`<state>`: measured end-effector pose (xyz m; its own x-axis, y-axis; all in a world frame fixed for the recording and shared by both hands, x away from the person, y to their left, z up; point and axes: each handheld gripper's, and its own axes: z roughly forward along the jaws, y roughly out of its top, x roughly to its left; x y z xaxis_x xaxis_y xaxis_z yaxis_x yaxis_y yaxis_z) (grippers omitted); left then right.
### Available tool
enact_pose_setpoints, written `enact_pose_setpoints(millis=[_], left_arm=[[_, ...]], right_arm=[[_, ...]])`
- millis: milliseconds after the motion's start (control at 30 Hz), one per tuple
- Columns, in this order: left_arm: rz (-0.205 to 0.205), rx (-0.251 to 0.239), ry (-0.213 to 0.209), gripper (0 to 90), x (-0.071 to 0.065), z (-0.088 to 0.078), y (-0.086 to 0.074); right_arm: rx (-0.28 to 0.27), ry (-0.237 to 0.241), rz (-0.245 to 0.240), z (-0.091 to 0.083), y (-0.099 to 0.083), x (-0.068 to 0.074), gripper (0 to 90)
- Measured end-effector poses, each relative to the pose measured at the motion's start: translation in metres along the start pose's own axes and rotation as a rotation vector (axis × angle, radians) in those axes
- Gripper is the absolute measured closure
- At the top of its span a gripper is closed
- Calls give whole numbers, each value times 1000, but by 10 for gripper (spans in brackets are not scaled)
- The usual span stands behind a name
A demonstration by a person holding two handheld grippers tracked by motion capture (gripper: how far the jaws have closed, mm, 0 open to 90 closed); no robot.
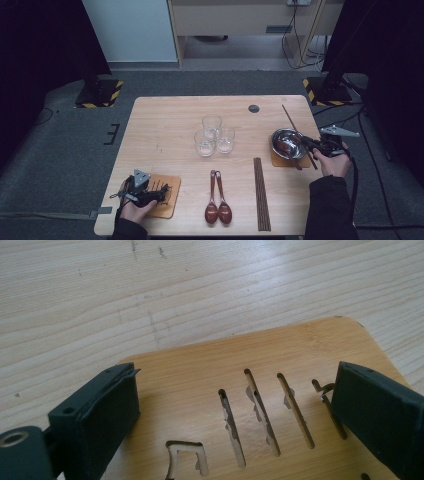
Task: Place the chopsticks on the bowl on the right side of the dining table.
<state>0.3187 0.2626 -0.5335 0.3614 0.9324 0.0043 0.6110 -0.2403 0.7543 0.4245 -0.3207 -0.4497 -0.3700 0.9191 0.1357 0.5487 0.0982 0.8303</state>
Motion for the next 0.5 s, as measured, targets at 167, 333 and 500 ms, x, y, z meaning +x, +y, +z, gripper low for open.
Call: enact_pose_setpoints(millis=[167, 333, 500], left_arm=[[0, 0, 0, 40, 0, 0, 0], [0, 0, 0, 41, 0, 0, 0], [0, 0, 0, 41, 0, 0, 0]], right_arm=[[19, 0, 2, 7, -2, -3, 850], [34, -3, 3, 14, -4, -4, 850], [61, -5, -7, 22, -6, -4, 849]])
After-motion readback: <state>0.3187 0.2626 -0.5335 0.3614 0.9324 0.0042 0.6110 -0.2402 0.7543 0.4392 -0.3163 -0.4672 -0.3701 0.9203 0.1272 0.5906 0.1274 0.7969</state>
